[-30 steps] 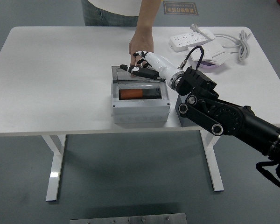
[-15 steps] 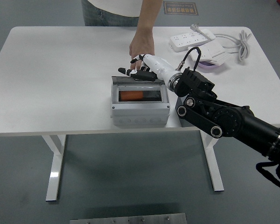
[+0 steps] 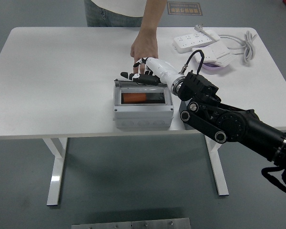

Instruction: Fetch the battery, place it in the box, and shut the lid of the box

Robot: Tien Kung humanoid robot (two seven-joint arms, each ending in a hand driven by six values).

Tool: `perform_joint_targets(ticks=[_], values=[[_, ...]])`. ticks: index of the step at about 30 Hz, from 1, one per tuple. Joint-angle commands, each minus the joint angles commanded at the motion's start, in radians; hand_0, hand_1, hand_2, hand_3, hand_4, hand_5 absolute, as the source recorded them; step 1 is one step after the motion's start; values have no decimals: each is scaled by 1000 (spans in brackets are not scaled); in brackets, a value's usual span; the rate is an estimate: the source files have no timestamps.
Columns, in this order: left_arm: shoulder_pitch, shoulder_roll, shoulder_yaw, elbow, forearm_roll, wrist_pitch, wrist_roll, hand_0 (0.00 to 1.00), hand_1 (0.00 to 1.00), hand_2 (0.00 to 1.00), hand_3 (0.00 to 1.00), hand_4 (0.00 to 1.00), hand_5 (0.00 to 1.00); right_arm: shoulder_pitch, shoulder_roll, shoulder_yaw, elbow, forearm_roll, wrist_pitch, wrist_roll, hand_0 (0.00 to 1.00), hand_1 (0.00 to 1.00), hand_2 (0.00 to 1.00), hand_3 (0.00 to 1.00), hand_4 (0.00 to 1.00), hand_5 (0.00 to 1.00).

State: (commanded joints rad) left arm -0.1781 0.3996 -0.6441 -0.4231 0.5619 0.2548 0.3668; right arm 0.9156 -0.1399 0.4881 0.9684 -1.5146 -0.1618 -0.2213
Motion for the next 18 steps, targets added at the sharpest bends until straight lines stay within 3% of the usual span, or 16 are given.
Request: perform_joint_targets(ticks=[11,18], values=[[0,-1,-1,-1,2,1,2,648,724,674,630,685,336,-22,4,-11,-1,-3,-2,2,246,254,347,775,989,998],[0,-2,3,0,-3,2,-1,648,724,673,631,685,335,-22,-19,47,29,-25,4,-6,245,253,345,773,982,998]])
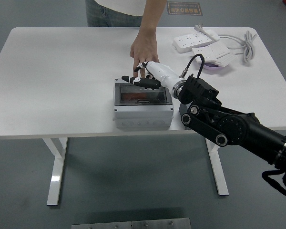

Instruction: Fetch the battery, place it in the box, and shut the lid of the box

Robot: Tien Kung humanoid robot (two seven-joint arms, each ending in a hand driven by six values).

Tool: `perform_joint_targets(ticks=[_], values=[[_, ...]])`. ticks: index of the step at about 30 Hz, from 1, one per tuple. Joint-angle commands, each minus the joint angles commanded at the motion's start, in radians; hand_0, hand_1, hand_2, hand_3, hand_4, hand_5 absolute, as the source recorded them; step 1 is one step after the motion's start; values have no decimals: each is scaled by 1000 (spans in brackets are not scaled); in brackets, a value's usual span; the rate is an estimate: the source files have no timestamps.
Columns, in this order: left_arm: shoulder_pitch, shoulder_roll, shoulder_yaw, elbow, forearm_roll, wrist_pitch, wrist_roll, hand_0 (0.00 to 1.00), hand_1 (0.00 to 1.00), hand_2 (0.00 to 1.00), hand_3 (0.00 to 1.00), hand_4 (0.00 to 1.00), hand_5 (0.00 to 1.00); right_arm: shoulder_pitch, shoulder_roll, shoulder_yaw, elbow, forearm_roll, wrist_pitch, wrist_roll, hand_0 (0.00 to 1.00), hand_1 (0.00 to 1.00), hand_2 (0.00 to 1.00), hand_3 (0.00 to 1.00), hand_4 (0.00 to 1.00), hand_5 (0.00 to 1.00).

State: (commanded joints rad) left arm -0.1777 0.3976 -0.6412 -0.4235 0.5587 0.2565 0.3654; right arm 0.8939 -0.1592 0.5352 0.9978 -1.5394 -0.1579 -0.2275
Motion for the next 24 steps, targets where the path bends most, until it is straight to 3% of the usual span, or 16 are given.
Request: perform_joint_targets(ticks=[4,8,15,17,18,19,24], values=[[3,-1,3,0,-6,2,-2,648,725,673,631,685,333,-7,-30,53,42,-32,26,-26,245,255,342,772,976,998],[8,-4,7,0,-16,3,-4,648,725,673,631,684,332,-34,-80,133,111,-64,84,-54,253,263,342,770,964,998],[20,-13,24,-1,-47,4,-12,648,725,672,630,684,332,-147,-184,289,239,-39,154,-2,253,263,343,757,957,998],[27,-17,30,-1,-58,4,-14,648,725,672,630,684,332,-192,-214,344,285,-29,163,22,253,263,343,757,957,998],[31,-19,32,-1,-61,3,-13,648,725,672,631,685,328,-218,-226,379,311,-24,162,37,254,271,355,680,945,998],[34,-20,34,-2,-66,3,-14,648,725,672,631,685,328,-238,-233,406,331,-17,160,51,254,271,355,680,945,998],[46,-28,41,-2,-78,3,-16,648,725,672,631,685,328,-348,-221,567,426,56,129,142,254,271,355,680,945,998]])
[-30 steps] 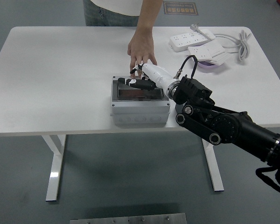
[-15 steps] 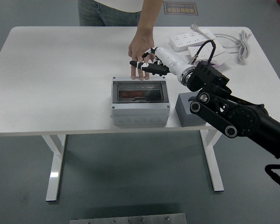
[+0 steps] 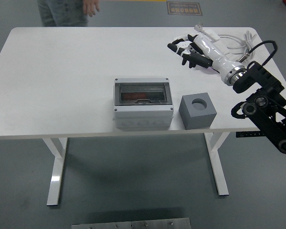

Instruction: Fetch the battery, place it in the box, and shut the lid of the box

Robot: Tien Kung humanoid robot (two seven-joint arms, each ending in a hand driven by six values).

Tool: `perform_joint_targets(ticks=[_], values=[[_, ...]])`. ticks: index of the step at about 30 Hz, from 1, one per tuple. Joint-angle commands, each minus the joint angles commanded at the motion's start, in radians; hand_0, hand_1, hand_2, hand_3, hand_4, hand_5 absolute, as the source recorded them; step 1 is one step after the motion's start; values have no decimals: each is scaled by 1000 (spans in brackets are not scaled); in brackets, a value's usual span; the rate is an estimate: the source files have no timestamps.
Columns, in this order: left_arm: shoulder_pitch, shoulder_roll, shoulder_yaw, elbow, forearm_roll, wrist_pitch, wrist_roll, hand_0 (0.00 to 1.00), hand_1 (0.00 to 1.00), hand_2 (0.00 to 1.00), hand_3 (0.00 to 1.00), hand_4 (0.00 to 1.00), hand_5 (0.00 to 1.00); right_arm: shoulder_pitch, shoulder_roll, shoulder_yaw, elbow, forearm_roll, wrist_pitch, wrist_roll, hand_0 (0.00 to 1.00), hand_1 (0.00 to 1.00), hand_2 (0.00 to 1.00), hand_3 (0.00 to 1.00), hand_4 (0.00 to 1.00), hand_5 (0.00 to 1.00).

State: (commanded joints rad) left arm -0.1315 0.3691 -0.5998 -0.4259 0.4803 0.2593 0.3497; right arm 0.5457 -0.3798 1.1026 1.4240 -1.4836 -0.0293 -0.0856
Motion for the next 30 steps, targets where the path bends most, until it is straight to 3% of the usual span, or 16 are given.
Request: perform_joint_targets(ticks=[1,6,7,12,13,15,18,19,24,25,30], values=[[1,-1,1,0,-1,0,0,648,724,672,630,686,328,-24,11,40,10,23,-11,23,268,293,371,615,839,841],[6,-6,6,0,-10,-4,-4,648,724,672,630,686,328,-130,68,220,-10,167,-45,143,268,293,371,615,839,841],[7,-6,7,0,-11,-5,-4,648,724,670,629,690,326,-144,75,251,-19,195,-46,164,364,385,468,588,802,773],[13,-7,16,1,-31,-20,-2,648,724,670,629,690,326,-195,96,401,-87,354,-41,263,364,385,468,588,802,773],[14,-7,18,1,-35,-23,-2,648,723,669,629,691,324,-200,97,418,-96,374,-38,270,628,629,637,662,802,731],[19,-7,23,0,-47,-30,-1,648,723,669,629,691,324,-209,97,466,-121,429,-34,283,628,629,637,662,802,731],[25,-6,29,0,-60,-35,-1,648,723,669,629,691,324,-218,97,505,-143,484,-29,289,628,629,637,662,802,731],[26,-5,30,0,-64,-37,-1,645,722,667,628,693,321,-220,97,512,-148,492,-27,288,690,670,657,715,825,580],[33,-3,37,0,-78,-42,-3,645,722,667,628,693,321,-236,88,517,-163,497,-22,281,690,670,657,715,825,580],[34,-3,37,0,-79,-42,-3,645,716,660,626,693,314,-239,86,516,-165,495,-22,281,699,687,673,762,776,457],[38,-3,40,0,-85,-46,-2,645,716,660,626,693,314,-245,77,501,-176,474,-37,299,699,687,673,762,776,457]])
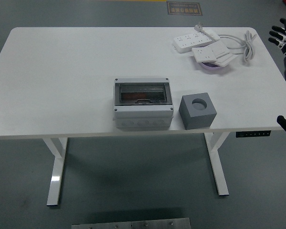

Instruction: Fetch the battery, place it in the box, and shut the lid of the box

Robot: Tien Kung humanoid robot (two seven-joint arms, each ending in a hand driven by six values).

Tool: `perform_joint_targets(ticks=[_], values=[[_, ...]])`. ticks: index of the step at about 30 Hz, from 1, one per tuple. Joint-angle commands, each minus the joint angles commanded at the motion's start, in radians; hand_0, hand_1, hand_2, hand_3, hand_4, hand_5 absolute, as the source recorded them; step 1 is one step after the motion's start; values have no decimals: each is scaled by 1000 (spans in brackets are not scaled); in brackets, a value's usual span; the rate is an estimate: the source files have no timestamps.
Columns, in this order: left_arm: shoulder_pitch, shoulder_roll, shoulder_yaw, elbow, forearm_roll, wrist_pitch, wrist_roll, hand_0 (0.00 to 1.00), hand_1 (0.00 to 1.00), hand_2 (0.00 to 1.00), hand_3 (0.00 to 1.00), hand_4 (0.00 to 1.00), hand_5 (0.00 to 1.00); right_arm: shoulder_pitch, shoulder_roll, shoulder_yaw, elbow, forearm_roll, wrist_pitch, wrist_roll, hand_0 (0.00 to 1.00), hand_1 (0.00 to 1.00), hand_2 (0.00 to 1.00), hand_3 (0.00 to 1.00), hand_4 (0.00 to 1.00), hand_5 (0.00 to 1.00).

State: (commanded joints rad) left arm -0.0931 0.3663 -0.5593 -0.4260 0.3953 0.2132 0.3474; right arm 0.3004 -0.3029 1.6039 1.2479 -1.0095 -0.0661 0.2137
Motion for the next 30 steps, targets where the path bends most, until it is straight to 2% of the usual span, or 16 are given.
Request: perform_joint_targets(ticks=[1,6,12,13,18,19,24,25,30], values=[[1,0,0,0,0,-1,0,645,713,658,625,692,312,0,-2,-3,-2,-7,-5,5,779,710,701,757,790,406],[5,3,2,0,-5,-2,0,645,713,658,625,692,312,5,-8,-20,-4,-50,-25,15,779,710,701,757,790,406],[7,4,7,1,-18,-1,-4,644,714,656,623,693,310,7,-16,-33,1,-83,-20,-8,790,700,688,738,797,403],[7,4,9,1,-20,-1,-5,643,712,655,623,693,310,7,-17,-35,1,-85,-18,-12,721,671,667,714,645,156],[8,0,16,2,-34,-1,-11,643,712,655,623,693,310,7,-20,-36,2,-90,-12,-23,721,671,667,714,645,156],[8,0,17,2,-36,-1,-12,643,707,652,622,692,309,7,-20,-34,3,-91,-11,-25,722,704,704,761,600,51],[7,-1,19,3,-42,0,-14,643,707,652,622,692,309,5,-22,-29,7,-89,-7,-34,722,704,704,761,600,51],[7,-1,19,3,-43,0,-15,642,708,651,622,691,309,5,-21,-28,7,-88,-6,-35,759,759,765,811,659,2],[9,-3,21,4,-47,0,-16,642,708,651,622,691,309,0,-20,-25,9,-84,-3,-40,759,759,765,811,659,2]])
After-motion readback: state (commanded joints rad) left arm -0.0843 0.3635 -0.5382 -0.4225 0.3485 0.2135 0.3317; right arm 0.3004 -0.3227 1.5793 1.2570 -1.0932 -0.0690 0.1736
